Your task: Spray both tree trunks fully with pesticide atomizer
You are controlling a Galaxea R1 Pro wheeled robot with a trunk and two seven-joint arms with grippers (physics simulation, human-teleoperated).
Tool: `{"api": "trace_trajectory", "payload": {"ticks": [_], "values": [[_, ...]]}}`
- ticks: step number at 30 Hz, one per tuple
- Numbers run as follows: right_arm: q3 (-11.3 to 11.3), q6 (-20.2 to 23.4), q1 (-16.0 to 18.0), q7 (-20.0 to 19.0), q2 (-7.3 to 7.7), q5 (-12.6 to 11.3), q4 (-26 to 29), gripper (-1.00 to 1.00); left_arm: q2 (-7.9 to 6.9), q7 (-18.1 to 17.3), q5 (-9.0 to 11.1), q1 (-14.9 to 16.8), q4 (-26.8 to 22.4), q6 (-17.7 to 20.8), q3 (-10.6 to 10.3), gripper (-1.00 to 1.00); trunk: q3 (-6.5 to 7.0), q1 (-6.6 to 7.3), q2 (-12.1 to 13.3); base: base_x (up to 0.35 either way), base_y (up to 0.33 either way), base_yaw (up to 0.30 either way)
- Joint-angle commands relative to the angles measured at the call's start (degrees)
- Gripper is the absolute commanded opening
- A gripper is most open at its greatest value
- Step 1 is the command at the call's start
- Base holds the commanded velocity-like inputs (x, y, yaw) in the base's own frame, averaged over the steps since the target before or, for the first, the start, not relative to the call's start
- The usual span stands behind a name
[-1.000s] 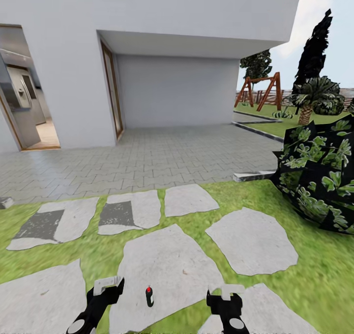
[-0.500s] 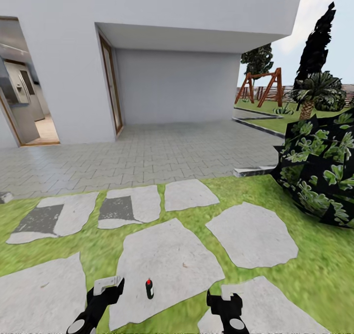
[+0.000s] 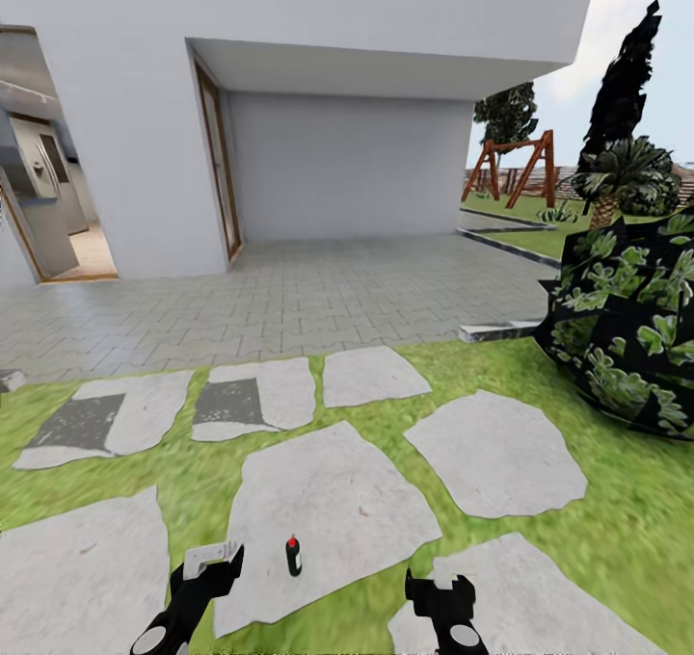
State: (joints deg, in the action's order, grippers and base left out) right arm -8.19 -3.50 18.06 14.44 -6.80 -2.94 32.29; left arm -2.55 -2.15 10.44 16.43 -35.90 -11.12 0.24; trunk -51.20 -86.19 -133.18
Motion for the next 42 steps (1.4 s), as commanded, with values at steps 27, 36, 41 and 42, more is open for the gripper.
{"api": "trace_trajectory", "payload": {"ticks": [27,36,41,42], "values": [[-0.3,2.7,1.6,1.5,-0.46,-0.3,8.8,1.00,0.46,-0.3,0.3,1.6,-16.6,19.9,-0.2,1.00,-7.32,-5.54,-10.1,0.000,0.000,0.063],[-0.5,7.1,3.9,1.3,-0.53,-3.0,14.0,1.00,0.76,-0.9,0.0,3.5,-17.8,21.9,-0.6,1.00,-10.13,-5.77,-10.2,0.000,0.000,0.001],[-0.6,7.4,4.1,1.0,-0.22,-4.9,14.8,1.00,0.87,-1.5,0.0,3.6,-18.1,22.0,-0.7,1.00,-11.70,-5.90,-10.3,0.000,0.000,0.000],[-0.6,7.4,4.1,1.0,-0.20,-4.9,14.9,1.00,0.89,-1.5,0.0,3.6,-18.1,22.0,-0.7,1.00,-12.01,-5.92,-10.3,0.000,0.000,0.000]]}}
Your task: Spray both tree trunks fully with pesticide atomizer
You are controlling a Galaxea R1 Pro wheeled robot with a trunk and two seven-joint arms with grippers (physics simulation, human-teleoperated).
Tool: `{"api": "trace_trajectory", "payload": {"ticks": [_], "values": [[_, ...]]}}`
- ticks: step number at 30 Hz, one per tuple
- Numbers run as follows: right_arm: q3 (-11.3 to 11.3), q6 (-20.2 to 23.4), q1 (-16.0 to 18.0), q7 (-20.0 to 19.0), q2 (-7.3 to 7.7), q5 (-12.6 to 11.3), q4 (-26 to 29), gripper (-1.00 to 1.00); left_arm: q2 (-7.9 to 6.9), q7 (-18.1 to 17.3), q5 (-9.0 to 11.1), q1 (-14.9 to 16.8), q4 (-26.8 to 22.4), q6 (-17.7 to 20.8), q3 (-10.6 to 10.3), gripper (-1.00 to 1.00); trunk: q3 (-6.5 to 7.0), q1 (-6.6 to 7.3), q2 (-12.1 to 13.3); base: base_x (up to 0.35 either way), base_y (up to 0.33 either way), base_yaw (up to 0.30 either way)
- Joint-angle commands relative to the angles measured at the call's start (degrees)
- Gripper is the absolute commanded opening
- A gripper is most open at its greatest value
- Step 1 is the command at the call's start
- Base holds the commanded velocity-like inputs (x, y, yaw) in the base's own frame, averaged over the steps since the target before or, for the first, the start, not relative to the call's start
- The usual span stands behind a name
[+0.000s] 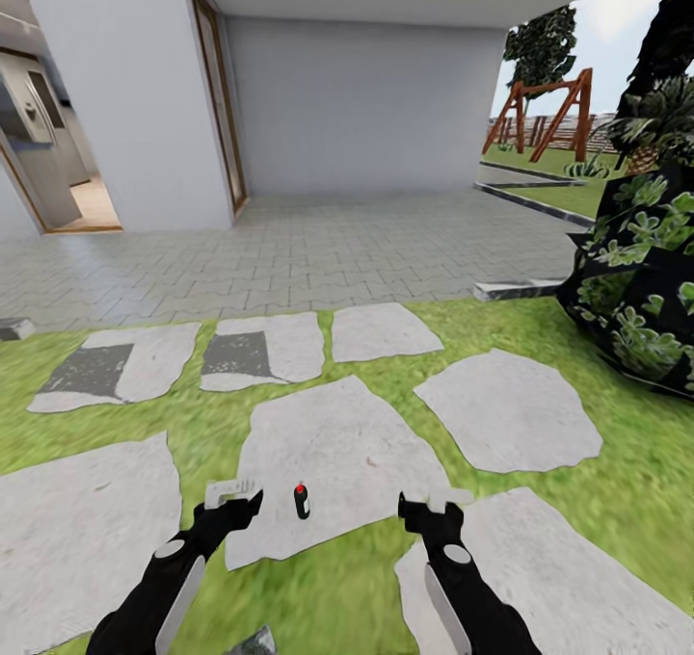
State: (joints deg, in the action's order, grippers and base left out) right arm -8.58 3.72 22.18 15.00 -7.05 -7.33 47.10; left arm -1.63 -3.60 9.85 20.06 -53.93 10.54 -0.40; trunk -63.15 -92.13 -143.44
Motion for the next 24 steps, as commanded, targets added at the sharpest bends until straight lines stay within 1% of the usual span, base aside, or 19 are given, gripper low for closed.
{"api": "trace_trajectory", "payload": {"ticks": [1,11,24], "values": [[-0.3,0.2,0.0,0.4,0.07,-0.6,0.2,1.00,-0.01,-0.1,0.6,0.0,-0.1,0.3,0.0,1.00,-0.37,-0.01,0.0,0.000,0.000,0.000],[-0.6,-0.1,0.0,0.0,0.33,-0.5,0.3,1.00,0.04,-0.2,0.7,0.0,-0.2,-0.2,0.0,1.00,-3.50,-0.27,-0.2,0.000,0.000,0.000],[-0.4,-0.7,-0.1,-0.1,0.37,-0.6,0.4,1.00,0.05,-0.1,0.7,0.0,-0.7,-0.4,0.0,1.00,-7.32,-0.60,-0.3,0.000,0.000,0.000]]}}
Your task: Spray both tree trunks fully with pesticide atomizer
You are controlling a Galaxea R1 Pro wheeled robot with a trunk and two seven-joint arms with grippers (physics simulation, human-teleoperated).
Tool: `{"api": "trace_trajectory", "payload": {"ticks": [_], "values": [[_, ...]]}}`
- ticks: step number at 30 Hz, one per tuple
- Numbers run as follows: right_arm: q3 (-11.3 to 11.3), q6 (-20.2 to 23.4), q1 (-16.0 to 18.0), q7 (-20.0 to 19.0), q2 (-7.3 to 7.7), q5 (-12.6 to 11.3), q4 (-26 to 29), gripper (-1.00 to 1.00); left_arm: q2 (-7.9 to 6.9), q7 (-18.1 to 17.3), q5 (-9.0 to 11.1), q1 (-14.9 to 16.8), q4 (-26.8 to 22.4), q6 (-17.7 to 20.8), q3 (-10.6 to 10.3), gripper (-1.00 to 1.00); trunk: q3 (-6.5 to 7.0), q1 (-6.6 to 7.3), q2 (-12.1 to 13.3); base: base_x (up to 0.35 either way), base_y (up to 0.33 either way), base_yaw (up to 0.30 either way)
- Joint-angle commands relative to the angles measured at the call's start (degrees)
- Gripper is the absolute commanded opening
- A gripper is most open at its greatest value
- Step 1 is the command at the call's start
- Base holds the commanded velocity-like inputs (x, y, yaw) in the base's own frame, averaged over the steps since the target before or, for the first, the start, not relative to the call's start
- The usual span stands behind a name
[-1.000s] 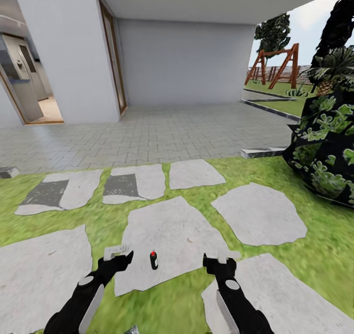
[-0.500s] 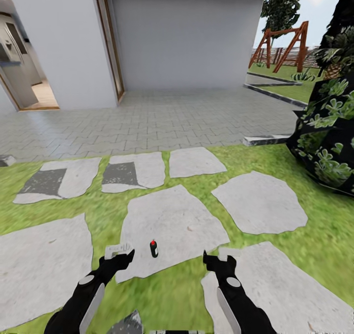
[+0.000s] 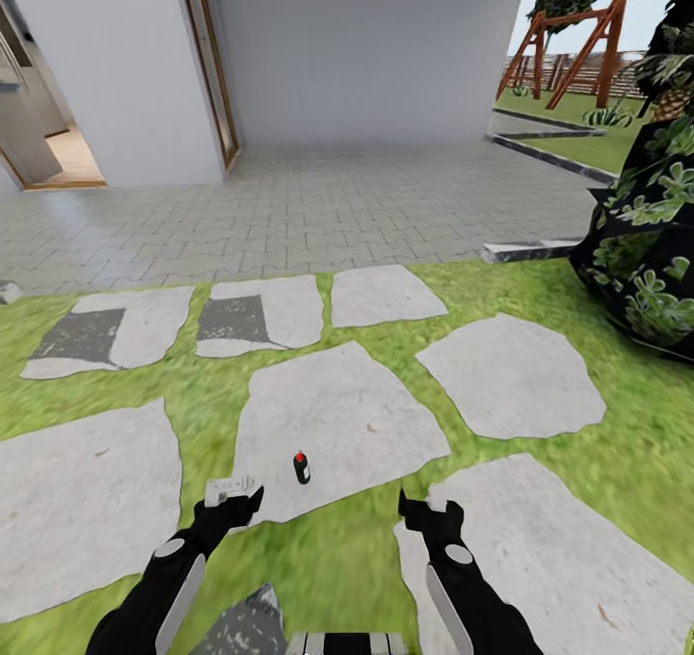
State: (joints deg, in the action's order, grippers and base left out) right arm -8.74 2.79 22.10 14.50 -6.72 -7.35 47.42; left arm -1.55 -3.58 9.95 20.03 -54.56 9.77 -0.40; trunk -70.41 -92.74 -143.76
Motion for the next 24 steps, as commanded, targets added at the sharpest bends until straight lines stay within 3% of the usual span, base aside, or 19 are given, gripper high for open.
{"api": "trace_trajectory", "payload": {"ticks": [1,9,19,24], "values": [[-0.3,0.1,0.0,0.4,0.04,-0.6,0.1,1.00,-0.05,0.0,0.6,0.0,-0.1,0.3,0.0,1.00,-0.33,-0.01,0.0,0.000,0.000,0.000],[-0.1,-0.2,-0.1,0.4,0.04,-0.6,0.3,1.00,-0.02,0.5,0.2,-0.1,0.1,-1.5,-0.2,1.00,-2.52,-0.22,-0.1,0.000,0.000,0.000],[0.1,-0.2,-0.1,0.5,0.04,-0.9,0.3,1.00,-0.06,0.5,0.1,-0.2,0.3,-2.4,-1.4,1.00,-2.69,-0.22,-0.1,0.010,-0.006,0.000],[0.1,-0.1,-0.1,0.6,0.04,-0.9,0.3,1.00,-0.04,0.6,-0.1,-0.1,0.5,-2.5,-1.4,1.00,-2.70,-0.22,-0.1,0.088,-0.161,0.000]]}}
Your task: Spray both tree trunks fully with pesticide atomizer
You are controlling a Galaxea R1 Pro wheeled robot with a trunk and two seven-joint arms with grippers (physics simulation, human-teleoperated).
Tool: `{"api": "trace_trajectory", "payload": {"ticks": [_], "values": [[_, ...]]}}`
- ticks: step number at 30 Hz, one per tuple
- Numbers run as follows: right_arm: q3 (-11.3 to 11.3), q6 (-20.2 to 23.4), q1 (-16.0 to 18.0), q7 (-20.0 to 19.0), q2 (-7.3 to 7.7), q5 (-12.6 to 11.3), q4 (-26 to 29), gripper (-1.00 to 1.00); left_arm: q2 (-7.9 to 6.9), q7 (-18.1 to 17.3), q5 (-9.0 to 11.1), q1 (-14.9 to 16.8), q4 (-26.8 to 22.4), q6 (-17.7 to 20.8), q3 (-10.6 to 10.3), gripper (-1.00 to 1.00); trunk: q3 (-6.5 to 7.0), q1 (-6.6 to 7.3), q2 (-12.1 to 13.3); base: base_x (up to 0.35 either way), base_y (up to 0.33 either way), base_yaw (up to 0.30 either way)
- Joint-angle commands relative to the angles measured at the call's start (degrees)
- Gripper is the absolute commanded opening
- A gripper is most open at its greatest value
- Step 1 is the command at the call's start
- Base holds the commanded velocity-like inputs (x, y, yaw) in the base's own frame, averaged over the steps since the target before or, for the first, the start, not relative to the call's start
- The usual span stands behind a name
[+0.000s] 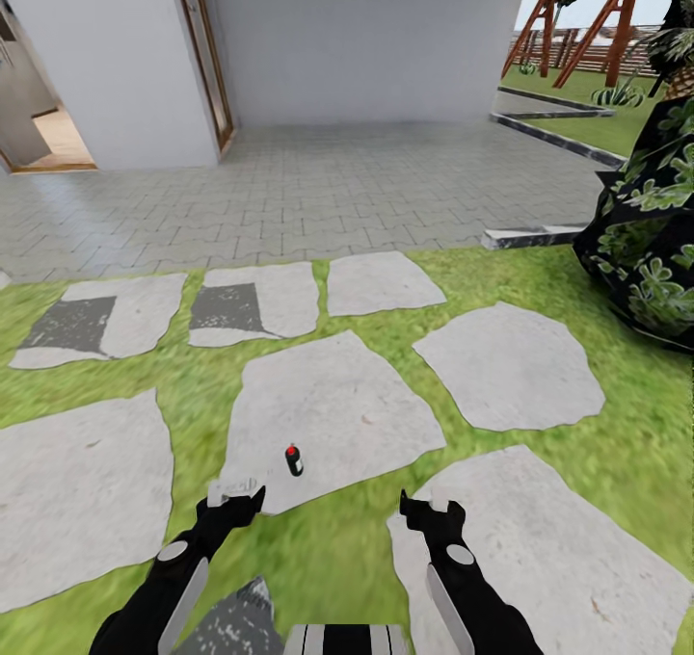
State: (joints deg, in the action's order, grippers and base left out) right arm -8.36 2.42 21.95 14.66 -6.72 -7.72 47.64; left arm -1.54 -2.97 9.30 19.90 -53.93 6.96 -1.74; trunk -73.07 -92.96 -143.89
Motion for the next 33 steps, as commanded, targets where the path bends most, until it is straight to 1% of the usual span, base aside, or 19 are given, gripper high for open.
{"api": "trace_trajectory", "payload": {"ticks": [1,17,33], "values": [[-0.3,0.2,0.0,0.4,0.04,-0.5,0.1,1.00,-0.05,0.0,0.6,0.0,-0.1,0.4,-0.1,1.00,-0.04,0.00,0.0,0.104,-0.223,0.000],[-0.3,0.2,0.0,0.5,0.04,-0.5,0.1,1.00,0.02,0.3,0.6,0.0,0.0,0.3,-0.1,1.00,-0.08,0.00,0.0,0.105,-0.241,0.000],[-0.4,0.2,0.0,0.5,0.04,-0.4,0.0,1.00,-0.04,0.4,0.8,0.0,-0.7,0.2,0.0,1.00,-1.37,0.00,0.0,0.010,-0.023,0.000]]}}
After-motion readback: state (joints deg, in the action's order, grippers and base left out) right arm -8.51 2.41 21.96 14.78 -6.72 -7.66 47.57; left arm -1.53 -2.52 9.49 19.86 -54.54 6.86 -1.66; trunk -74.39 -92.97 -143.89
